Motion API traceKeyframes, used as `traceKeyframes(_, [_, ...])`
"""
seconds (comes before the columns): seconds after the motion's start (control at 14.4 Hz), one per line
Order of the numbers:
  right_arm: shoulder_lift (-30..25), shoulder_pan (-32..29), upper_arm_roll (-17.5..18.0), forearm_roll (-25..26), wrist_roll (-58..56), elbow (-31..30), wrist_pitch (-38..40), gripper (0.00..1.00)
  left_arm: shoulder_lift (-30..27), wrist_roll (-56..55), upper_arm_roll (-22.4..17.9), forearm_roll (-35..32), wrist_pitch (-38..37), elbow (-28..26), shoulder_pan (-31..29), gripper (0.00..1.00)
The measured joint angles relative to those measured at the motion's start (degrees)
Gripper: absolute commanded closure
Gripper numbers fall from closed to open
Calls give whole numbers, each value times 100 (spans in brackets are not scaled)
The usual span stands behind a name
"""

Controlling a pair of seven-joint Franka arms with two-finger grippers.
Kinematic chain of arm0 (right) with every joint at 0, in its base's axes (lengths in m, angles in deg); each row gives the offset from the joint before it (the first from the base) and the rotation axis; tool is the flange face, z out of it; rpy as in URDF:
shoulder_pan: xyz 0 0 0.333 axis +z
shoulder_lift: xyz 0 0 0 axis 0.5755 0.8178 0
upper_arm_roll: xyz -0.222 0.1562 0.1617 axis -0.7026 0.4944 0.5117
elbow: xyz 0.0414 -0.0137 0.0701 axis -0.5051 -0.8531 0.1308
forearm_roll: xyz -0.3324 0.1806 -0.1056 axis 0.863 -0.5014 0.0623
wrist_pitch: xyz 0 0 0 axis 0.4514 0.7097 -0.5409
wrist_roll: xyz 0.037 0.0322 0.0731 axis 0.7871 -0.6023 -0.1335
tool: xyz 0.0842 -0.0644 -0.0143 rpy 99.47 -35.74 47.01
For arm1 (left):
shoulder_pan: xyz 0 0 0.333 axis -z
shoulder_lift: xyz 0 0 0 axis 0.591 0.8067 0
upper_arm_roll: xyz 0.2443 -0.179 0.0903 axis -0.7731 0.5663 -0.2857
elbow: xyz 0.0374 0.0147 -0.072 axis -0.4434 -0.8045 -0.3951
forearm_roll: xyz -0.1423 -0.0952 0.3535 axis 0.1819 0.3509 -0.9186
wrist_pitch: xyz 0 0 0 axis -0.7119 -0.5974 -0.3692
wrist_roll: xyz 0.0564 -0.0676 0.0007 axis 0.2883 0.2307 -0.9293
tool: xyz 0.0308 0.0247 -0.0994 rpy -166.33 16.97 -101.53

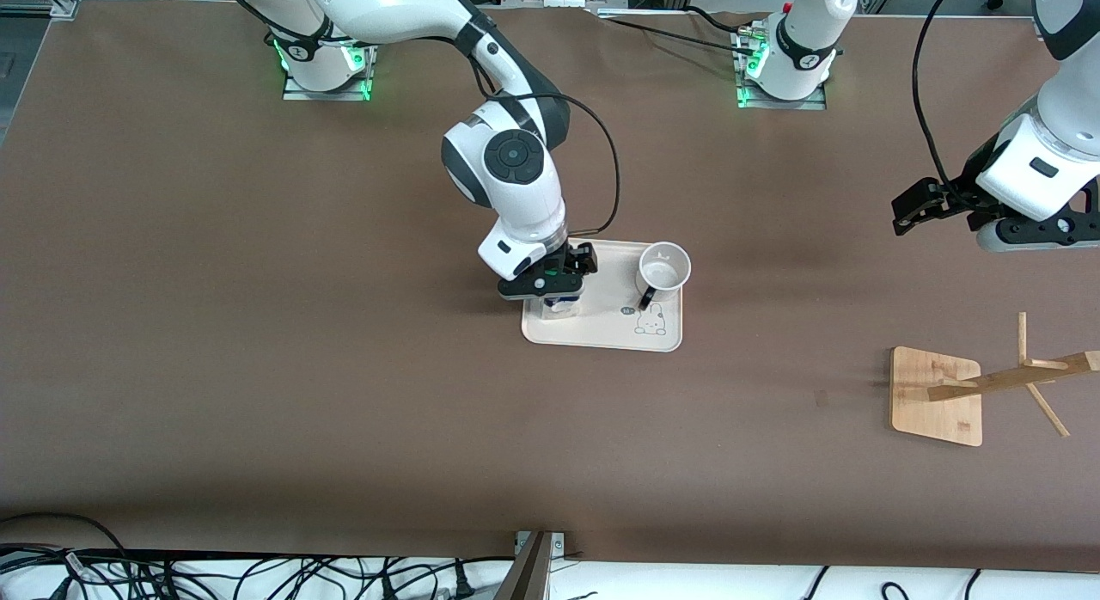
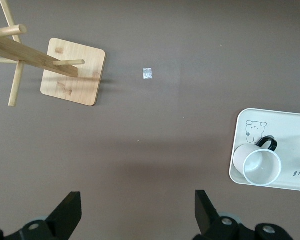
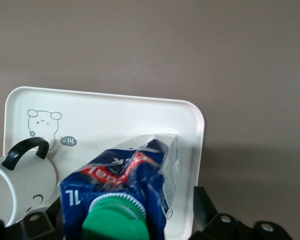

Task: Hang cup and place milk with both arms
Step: 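Close the right gripper on the milk carton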

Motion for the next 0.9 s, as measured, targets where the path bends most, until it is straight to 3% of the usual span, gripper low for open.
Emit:
traceKeyframes(0.07, [0, 9, 0, 0, -5, 6, -1, 39, 0, 0, 0, 0, 0, 0, 0, 0])
traceKeyframes(0.14, [0, 11, -1, 0, -15, 7, -1, 50, 0, 0, 0, 0, 0, 0, 0, 0])
traceKeyframes(0.35, [-7, 10, -26, 0, -21, 26, -8, 61, 8, 0, 0, 0, 0, 0, -1, 0])
traceKeyframes(0.9, [-11, 2, -78, 0, -7, 71, -13, 65, 29, 0, 1, 10, 82, 0, 1, 0])
